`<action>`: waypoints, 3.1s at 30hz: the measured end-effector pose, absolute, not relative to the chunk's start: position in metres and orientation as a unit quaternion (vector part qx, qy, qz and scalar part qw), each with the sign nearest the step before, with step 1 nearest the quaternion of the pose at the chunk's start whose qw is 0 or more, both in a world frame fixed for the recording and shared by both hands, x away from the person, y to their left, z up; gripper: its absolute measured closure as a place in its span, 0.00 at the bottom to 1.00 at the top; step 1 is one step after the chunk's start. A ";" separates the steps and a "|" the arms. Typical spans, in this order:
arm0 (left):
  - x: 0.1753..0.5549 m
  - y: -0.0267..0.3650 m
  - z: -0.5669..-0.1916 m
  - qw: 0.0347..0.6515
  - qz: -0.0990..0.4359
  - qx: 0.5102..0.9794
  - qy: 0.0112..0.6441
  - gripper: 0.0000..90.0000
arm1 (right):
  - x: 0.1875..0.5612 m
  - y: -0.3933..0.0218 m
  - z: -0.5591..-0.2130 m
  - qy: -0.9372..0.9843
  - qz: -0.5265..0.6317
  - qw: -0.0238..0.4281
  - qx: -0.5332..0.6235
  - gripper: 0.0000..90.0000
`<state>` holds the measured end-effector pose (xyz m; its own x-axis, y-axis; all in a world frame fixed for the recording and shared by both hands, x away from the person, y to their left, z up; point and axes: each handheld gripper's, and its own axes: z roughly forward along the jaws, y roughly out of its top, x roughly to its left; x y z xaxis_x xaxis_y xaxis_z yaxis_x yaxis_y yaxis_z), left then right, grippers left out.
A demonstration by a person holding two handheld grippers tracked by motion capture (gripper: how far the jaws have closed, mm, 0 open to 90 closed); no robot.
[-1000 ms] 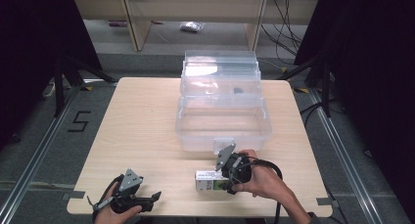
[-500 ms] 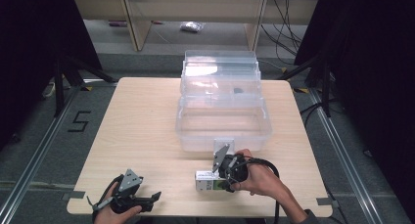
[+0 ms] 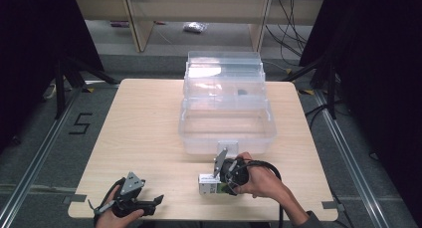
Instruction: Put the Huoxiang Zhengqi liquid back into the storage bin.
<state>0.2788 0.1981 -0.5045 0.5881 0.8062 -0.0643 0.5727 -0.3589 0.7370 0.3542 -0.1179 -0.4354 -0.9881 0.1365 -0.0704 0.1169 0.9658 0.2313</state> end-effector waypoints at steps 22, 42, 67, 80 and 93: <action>0.278 0.199 -0.503 0.375 0.153 0.810 0.425 0.18 | 0.358 -0.119 -0.436 0.993 0.101 0.023 0.055 0.72; 0.278 0.199 -0.504 0.373 0.152 0.811 0.423 0.18 | 0.374 -0.138 -0.401 0.992 0.111 0.025 0.061 0.72; 0.281 0.200 -0.507 0.367 0.150 0.811 0.431 0.18 | 0.402 -0.183 -0.341 0.986 0.146 0.041 0.062 0.72; 0.280 0.200 -0.508 0.368 0.150 0.810 0.431 0.18 | 0.420 -0.189 -0.313 0.987 0.139 0.048 0.072 0.72; 0.280 0.200 -0.508 0.367 0.154 0.806 0.437 0.18 | 0.454 -0.183 -0.301 0.989 0.134 0.041 0.046 0.72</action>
